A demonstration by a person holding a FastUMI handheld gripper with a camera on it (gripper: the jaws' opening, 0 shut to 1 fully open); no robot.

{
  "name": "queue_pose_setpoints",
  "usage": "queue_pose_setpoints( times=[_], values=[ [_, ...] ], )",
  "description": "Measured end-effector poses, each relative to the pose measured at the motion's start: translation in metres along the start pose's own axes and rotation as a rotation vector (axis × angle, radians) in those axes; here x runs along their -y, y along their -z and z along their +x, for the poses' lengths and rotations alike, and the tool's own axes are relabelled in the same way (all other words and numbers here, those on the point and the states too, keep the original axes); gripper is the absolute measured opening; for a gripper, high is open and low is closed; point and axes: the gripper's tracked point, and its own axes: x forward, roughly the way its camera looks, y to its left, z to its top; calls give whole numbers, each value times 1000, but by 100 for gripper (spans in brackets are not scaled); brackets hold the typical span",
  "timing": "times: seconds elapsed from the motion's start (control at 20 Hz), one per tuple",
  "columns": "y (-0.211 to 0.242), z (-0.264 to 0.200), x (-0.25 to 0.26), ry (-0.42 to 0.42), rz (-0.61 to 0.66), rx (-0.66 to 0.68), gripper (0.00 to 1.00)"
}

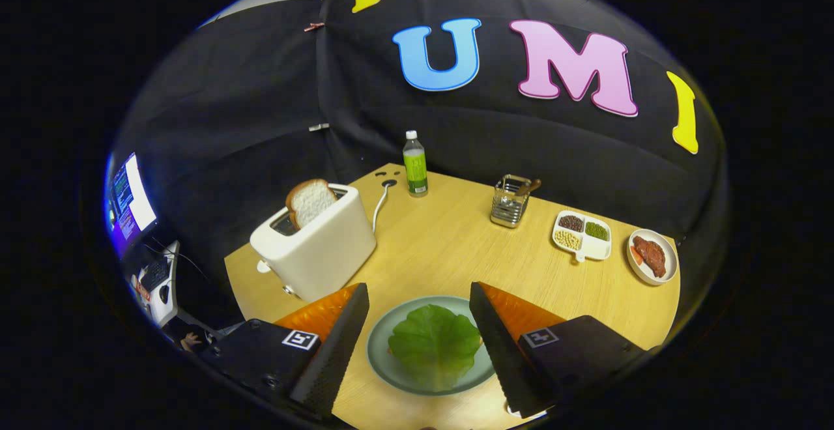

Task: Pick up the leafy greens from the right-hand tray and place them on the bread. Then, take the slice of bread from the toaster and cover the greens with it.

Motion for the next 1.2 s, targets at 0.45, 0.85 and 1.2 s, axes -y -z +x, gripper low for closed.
queue_pose_setpoints(
  times=[0.45, 0.85, 1.2],
  values=[
    [-99, 20, -90, -91, -45, 137, 99],
    [-102, 87, -147, -86, 22, 104, 99],
    [-68, 157, -182, -77, 120, -14, 98]
  ],
)
